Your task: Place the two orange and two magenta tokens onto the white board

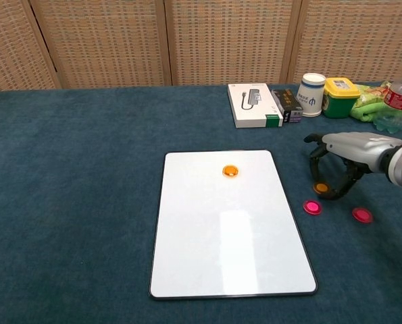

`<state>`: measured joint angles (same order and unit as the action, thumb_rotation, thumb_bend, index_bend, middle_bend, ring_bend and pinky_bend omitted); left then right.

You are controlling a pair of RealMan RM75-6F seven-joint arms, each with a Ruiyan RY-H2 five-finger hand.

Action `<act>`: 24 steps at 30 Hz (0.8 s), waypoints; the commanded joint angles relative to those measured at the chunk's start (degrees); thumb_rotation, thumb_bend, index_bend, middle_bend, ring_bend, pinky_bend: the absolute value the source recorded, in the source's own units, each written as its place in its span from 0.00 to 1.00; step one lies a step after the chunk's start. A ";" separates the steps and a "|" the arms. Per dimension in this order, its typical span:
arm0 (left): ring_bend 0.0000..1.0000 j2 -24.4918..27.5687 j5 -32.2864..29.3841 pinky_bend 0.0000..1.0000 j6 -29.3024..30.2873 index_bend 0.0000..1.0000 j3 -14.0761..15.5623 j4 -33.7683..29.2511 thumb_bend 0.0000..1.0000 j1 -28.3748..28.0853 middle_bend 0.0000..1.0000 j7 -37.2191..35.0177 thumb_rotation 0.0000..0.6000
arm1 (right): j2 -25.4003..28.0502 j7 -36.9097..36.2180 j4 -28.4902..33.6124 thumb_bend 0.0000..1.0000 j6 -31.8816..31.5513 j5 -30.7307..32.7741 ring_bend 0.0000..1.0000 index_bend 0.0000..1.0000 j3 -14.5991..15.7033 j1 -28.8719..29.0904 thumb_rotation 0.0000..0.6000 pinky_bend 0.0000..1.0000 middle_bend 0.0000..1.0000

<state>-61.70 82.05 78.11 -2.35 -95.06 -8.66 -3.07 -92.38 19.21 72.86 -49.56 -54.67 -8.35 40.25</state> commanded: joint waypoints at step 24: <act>0.00 0.00 -0.03 0.00 0.06 0.00 0.01 -0.01 0.00 0.05 0.00 -0.14 1.00 | -1.16 7.11 7.46 0.31 0.07 5.17 0.00 0.58 -6.28 7.55 1.00 0.00 0.01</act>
<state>-61.69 82.01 78.17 -2.35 -95.07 -8.61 -3.20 -92.45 24.66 80.26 -49.53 -51.29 -13.79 46.40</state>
